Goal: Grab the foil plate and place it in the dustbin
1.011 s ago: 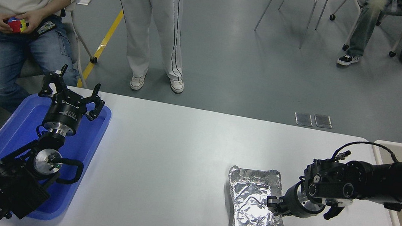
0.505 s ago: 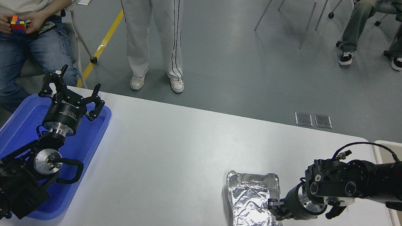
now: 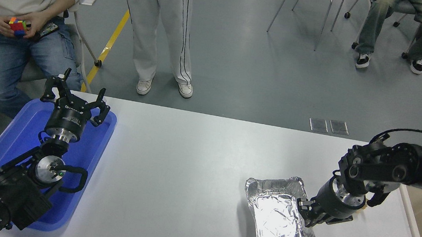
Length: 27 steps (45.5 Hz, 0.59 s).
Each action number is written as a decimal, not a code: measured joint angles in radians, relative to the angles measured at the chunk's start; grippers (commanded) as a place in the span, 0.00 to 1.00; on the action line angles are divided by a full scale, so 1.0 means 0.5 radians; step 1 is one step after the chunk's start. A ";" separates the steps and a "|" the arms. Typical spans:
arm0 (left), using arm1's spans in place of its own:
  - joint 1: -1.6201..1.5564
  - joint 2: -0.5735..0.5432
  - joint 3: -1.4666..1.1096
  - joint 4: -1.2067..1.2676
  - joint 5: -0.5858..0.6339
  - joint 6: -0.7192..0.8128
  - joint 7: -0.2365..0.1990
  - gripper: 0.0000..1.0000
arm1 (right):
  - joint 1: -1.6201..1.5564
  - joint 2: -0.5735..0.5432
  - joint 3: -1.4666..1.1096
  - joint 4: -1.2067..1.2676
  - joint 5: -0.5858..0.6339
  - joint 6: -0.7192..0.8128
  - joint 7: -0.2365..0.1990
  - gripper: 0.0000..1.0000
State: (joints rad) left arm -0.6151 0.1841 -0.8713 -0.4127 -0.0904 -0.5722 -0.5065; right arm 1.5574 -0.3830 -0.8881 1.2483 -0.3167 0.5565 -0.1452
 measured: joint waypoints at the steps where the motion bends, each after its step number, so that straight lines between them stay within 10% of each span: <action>1: 0.000 0.000 0.000 0.000 0.000 0.000 0.000 1.00 | 0.022 -0.008 -0.006 0.010 0.006 0.017 0.000 0.00; 27: 0.000 0.000 0.000 0.000 0.000 0.000 0.000 1.00 | 0.771 -0.147 -0.238 0.130 0.290 0.420 0.002 0.00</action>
State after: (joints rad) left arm -0.6151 0.1841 -0.8713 -0.4127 -0.0905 -0.5722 -0.5064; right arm 1.9429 -0.4566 -1.0070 1.3131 -0.1717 0.7664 -0.1440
